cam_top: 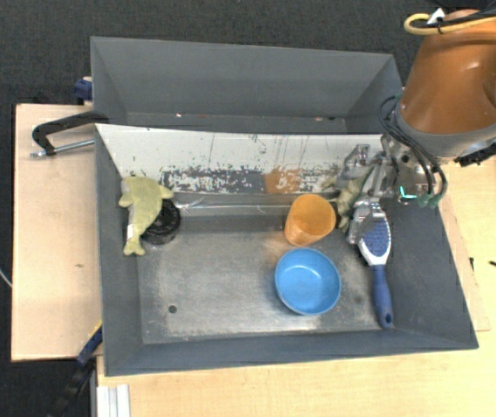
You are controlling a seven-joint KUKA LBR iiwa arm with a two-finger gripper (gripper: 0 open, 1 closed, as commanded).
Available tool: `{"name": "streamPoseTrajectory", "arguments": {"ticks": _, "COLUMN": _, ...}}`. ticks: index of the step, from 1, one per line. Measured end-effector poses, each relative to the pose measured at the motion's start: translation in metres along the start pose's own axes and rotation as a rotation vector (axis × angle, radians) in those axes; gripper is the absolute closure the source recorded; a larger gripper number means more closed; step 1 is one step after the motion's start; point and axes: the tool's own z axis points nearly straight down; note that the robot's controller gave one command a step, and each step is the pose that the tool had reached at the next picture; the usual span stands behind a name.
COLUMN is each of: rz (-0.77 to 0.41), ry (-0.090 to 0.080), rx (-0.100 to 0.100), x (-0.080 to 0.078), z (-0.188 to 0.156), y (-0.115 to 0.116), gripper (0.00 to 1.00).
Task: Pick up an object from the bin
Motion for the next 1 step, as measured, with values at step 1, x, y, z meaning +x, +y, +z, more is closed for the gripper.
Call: {"name": "streamPoseTrajectory", "arguments": {"ticks": 1, "rz": 0.248, "ry": 0.001, "rx": -0.001, "x": -0.0028, "z": 0.1303, "y": 0.0126, "gripper": 0.0}}
